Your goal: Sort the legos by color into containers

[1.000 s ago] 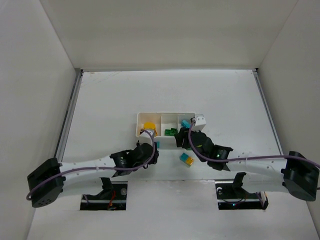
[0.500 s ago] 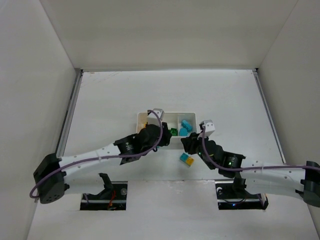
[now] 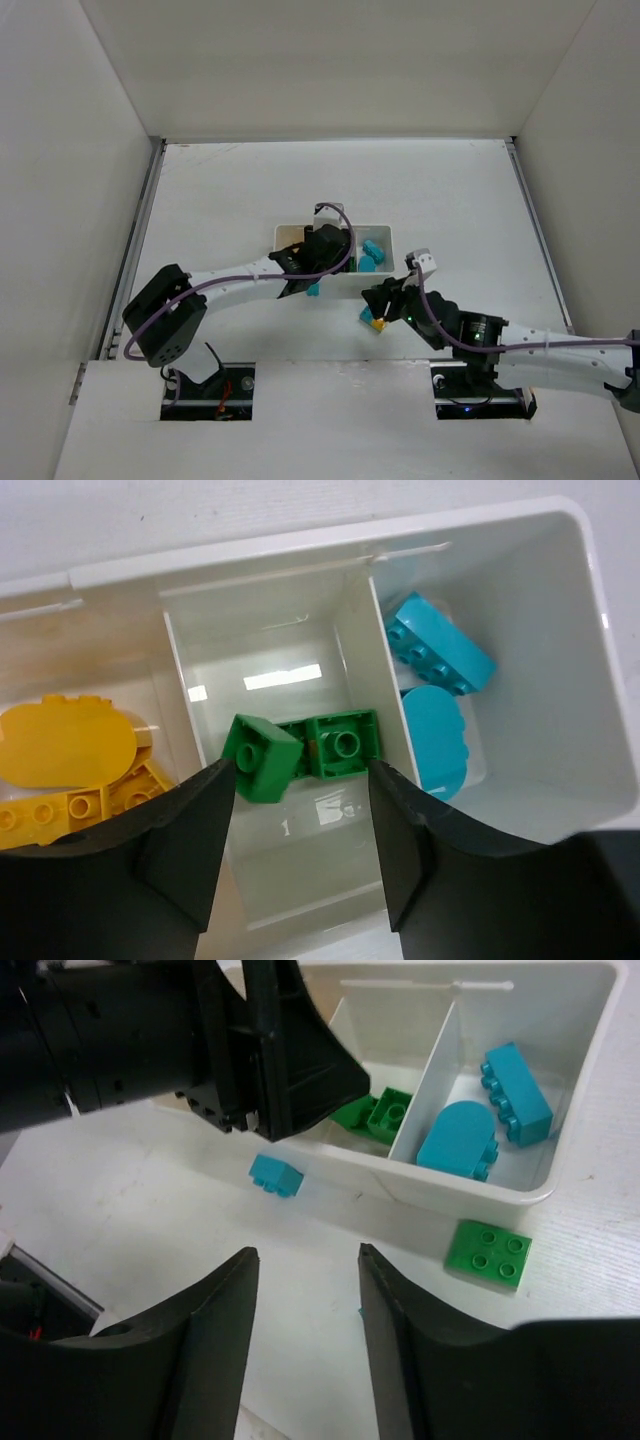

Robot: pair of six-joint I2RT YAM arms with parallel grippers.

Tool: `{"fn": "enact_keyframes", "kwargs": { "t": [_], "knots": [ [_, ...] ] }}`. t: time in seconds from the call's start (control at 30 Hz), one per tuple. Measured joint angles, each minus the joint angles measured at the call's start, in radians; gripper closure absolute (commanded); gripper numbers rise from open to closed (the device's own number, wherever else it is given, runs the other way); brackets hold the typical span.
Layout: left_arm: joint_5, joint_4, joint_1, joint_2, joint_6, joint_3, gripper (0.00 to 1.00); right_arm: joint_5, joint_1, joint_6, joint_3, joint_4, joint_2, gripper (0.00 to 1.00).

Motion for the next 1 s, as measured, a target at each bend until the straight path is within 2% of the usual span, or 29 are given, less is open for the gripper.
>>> {"fn": "enact_keyframes", "kwargs": {
  "t": [0.1, 0.23, 0.37, 0.53, 0.77, 1.0],
  "knots": [
    [0.005, 0.015, 0.003, -0.013, 0.005, 0.005, 0.43, -0.028, 0.0, 0.0, 0.003, 0.004, 0.081, 0.4],
    [0.01, 0.015, 0.032, -0.089, 0.006, 0.004, 0.43, -0.034, 0.024, 0.0, 0.031, 0.046, 0.288, 0.33],
    [0.009, 0.042, 0.065, -0.26, 0.002, -0.041, 0.43, 0.0, 0.088, -0.001, 0.094, 0.155, 0.533, 0.27],
    [0.002, 0.056, 0.09, -0.489, -0.027, -0.181, 0.43, 0.111, 0.144, 0.0, 0.243, 0.275, 0.834, 0.2],
    [-0.04, -0.024, 0.107, -0.729, -0.084, -0.399, 0.43, 0.253, 0.164, 0.075, 0.426, 0.293, 1.093, 0.22],
    [-0.044, -0.084, 0.127, -0.82, -0.111, -0.448, 0.43, 0.347, 0.154, 0.156, 0.529, 0.238, 1.2, 0.32]
  ]
}}
